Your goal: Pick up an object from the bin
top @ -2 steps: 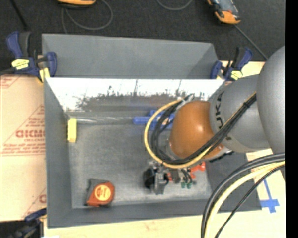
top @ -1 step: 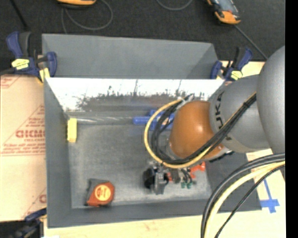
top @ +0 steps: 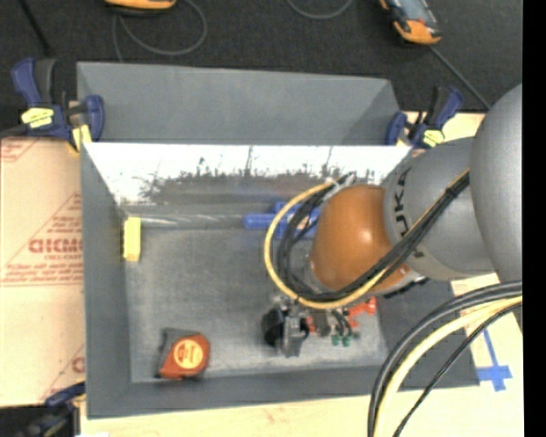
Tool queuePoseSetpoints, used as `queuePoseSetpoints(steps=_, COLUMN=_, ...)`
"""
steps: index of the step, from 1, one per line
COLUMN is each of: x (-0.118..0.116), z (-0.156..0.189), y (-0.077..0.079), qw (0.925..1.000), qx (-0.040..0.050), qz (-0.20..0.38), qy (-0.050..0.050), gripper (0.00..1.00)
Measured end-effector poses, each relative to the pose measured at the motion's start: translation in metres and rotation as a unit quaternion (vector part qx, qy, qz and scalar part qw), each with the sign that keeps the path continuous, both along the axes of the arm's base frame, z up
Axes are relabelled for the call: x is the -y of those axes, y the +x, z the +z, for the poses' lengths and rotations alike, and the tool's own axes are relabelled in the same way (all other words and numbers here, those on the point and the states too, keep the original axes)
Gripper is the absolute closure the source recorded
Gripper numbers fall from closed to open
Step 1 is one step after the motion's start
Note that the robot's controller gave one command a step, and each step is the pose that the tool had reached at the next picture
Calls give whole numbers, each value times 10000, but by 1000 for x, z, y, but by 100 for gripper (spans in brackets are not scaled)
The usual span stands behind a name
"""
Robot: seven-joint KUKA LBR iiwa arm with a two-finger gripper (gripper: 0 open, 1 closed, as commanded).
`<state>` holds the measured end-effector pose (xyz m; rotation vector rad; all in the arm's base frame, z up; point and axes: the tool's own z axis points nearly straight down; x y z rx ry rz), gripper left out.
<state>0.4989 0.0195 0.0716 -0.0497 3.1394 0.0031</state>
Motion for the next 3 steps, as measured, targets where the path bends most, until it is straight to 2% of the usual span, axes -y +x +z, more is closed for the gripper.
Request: queuePoseSetpoints(steps=3, x=0, z=0, y=0, qw=10000, qx=0, qz=-17, qy=1, gripper=100)
